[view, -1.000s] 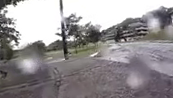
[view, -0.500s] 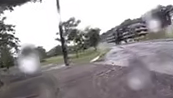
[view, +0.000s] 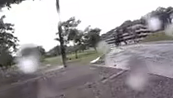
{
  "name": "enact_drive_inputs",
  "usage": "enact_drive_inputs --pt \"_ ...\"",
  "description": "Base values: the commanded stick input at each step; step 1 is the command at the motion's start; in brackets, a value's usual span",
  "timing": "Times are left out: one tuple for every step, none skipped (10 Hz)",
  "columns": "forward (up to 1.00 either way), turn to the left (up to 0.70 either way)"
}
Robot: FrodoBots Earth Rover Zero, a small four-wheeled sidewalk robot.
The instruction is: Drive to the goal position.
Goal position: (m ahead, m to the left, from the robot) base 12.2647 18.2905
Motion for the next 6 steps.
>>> enact_drive_inputs --pt "0.7 0.0" --pt "0.7 0.0" --pt "0.7 0.0" --pt "0.7 0.0" --pt "0.7 0.0" --pt "0.7 0.0"
